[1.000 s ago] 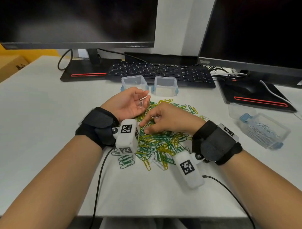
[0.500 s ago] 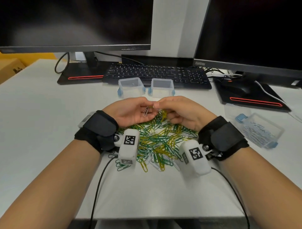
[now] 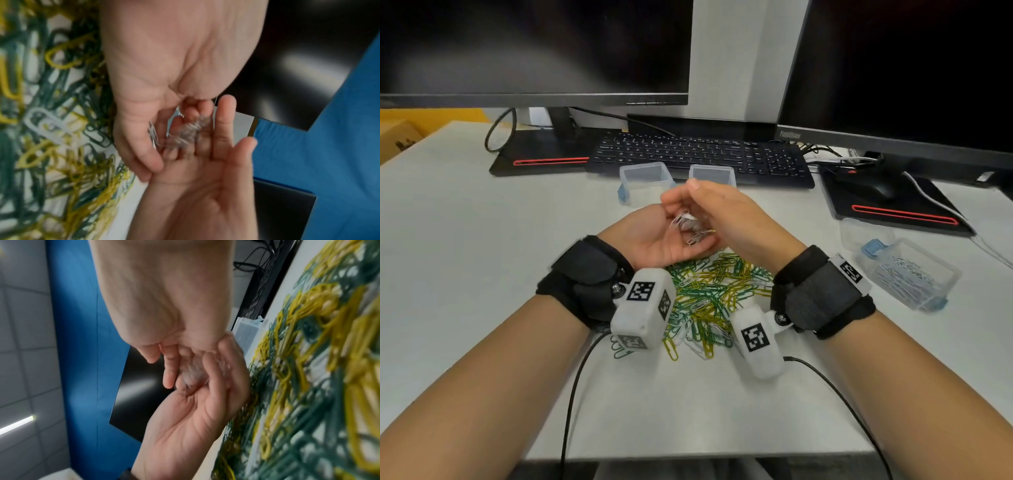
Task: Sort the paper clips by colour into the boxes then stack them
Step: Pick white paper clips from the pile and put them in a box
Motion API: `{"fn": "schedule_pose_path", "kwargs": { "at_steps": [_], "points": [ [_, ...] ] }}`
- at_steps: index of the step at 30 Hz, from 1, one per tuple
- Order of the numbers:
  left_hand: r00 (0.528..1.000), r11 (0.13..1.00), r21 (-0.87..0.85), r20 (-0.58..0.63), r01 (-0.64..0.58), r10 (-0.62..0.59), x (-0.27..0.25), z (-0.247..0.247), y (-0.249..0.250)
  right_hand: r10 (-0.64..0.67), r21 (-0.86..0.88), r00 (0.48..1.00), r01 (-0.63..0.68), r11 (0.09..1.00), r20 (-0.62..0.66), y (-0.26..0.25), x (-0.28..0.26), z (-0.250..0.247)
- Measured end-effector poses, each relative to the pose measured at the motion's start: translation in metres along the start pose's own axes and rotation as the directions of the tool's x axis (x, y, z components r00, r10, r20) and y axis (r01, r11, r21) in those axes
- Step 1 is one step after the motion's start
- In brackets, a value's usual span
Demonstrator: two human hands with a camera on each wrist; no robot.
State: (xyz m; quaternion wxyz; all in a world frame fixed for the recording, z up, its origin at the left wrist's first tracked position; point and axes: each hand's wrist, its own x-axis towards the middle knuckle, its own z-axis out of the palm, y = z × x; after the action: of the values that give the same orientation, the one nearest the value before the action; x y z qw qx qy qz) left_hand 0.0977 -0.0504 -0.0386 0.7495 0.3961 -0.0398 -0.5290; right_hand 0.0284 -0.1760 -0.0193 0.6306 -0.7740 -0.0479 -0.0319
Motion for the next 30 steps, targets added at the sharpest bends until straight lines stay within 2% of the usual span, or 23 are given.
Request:
{"fn": "schedule_pose_path", "kwargs": {
  "at_steps": [2,4,6,8,9,13,15,17,19,20,22,24,26,28,30],
  "points": [
    [0.997,0.993,-0.115,-0.083,-0.005,-0.005,0.001,-0.005,0.006,-0.101,-0.061,0.993,0.097,0.993,-0.066,0.003,0.000,-0.006],
    [0.988,0.989,-0.136,-0.147,-0.059,0.039,0.001,-0.011,0.013,-0.143,-0.203,0.989,0.133,0.970,-0.034,0.006,-0.003,-0.016],
    [0.974,0.987,-0.104,-0.204,-0.119,0.096,-0.001,-0.016,0.019,-0.011,-0.348,0.986,0.069,0.935,0.167,0.008,-0.007,-0.018],
    [0.956,0.986,-0.050,-0.259,-0.157,0.139,-0.001,-0.020,0.022,0.148,-0.479,0.936,0.026,0.877,0.321,0.012,-0.011,-0.014],
    [0.948,0.986,-0.019,-0.278,-0.167,0.156,-0.001,-0.021,0.022,0.182,-0.520,0.922,0.025,0.854,0.343,0.015,-0.012,-0.012],
    [0.945,0.988,-0.008,-0.293,-0.153,0.144,0.001,-0.018,0.017,0.179,-0.595,0.927,0.057,0.802,0.329,0.019,-0.009,-0.009],
    [0.953,0.992,0.019,-0.276,-0.127,0.128,0.001,-0.016,0.014,0.180,-0.578,0.921,0.057,0.814,0.345,0.018,-0.010,-0.014],
    [0.959,0.992,0.071,-0.259,-0.102,0.117,0.000,-0.011,0.013,0.124,-0.490,0.950,0.035,0.871,0.288,0.015,-0.010,-0.023],
    [0.970,0.993,0.092,-0.221,-0.077,0.096,-0.002,-0.006,0.009,0.006,-0.346,0.997,0.022,0.938,0.080,0.013,-0.008,-0.032],
    [0.978,0.992,0.102,-0.189,-0.070,0.088,-0.002,-0.004,0.008,-0.030,-0.248,0.999,0.026,0.968,-0.012,0.012,-0.005,-0.034],
    [0.985,0.991,0.115,-0.145,-0.073,0.090,-0.001,-0.002,0.005,-0.053,-0.134,0.996,0.042,0.990,-0.078,0.012,0.001,-0.032],
    [0.983,0.994,0.086,-0.165,-0.062,0.075,0.001,-0.002,0.005,-0.093,-0.266,0.986,0.054,0.962,-0.138,0.019,0.008,-0.031],
    [0.969,0.997,0.042,-0.236,-0.071,0.079,0.002,-0.007,0.009,-0.117,-0.464,0.972,0.009,0.886,-0.205,0.027,0.012,-0.035],
    [0.947,0.993,0.035,-0.300,-0.112,0.117,0.002,-0.013,0.014,-0.040,-0.585,0.990,-0.049,0.810,-0.138,0.033,0.013,-0.039],
    [0.937,0.991,0.027,-0.324,-0.130,0.132,0.002,-0.016,0.016,0.076,-0.693,0.997,-0.052,0.719,0.004,0.037,0.012,-0.039]
  ]
}}
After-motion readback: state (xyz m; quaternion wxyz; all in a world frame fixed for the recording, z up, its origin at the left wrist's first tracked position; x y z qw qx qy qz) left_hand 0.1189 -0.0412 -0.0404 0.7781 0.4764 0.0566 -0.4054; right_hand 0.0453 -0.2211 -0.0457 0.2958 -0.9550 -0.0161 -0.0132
